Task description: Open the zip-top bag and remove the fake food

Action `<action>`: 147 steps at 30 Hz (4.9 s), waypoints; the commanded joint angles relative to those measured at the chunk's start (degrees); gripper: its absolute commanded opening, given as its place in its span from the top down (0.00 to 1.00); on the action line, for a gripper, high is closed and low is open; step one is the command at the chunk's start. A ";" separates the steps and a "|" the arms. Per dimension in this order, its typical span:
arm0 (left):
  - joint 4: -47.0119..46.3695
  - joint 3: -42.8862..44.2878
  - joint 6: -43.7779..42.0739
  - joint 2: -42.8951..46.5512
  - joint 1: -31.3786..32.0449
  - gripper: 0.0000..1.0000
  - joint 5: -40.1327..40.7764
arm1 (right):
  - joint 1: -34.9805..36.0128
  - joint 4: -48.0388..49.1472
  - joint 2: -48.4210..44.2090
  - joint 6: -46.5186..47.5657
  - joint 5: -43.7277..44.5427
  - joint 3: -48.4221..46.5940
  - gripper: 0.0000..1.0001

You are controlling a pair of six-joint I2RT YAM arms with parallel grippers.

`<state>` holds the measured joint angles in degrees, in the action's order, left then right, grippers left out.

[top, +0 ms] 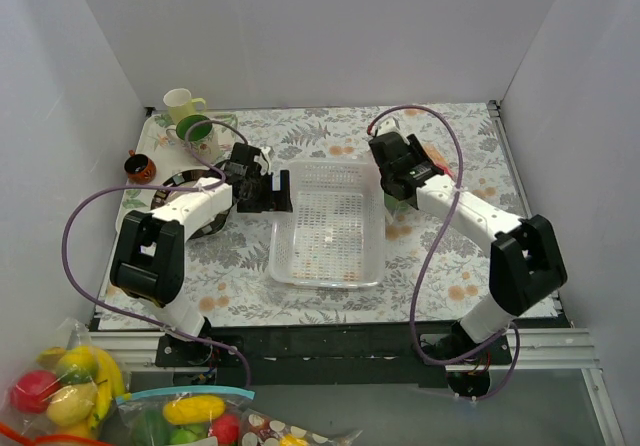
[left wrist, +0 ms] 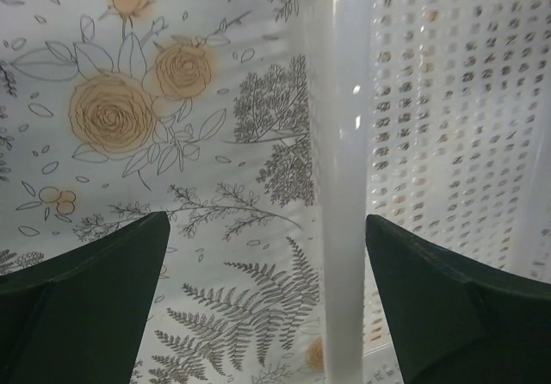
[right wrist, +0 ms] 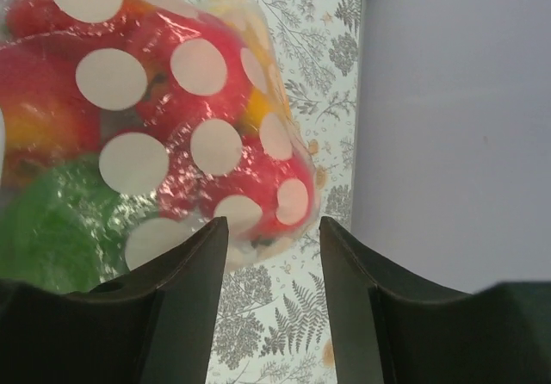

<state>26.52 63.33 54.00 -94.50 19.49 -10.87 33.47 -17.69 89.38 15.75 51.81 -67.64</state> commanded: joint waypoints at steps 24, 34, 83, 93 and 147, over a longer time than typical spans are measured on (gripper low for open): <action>2.57 -3.48 -7.15 4.24 1.61 0.02 -7.06 | -0.78 -19.57 39.64 -18.64 -7.51 -42.24 0.26; 3.01 -1.46 -6.54 3.53 1.78 0.02 -7.06 | -3.59 -15.53 33.05 -21.90 -7.96 -32.03 0.99; 5.20 24.22 12.01 -7.82 10.94 0.02 -32.46 | -7.02 -21.50 -13.62 -26.12 -36.77 -41.96 0.99; 4.43 14.81 0.85 3.00 -5.32 0.02 -14.01 | -2.72 -17.56 -13.01 -32.18 -48.03 -38.72 0.99; 4.42 0.92 -30.09 27.35 -23.35 0.27 -50.57 | 23.22 14.80 7.82 -48.97 -44.25 -23.24 0.99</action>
<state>40.77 64.82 18.83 -68.71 -3.99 -65.95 56.14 -7.44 97.47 -32.21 7.38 -89.32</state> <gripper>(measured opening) 0.767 0.022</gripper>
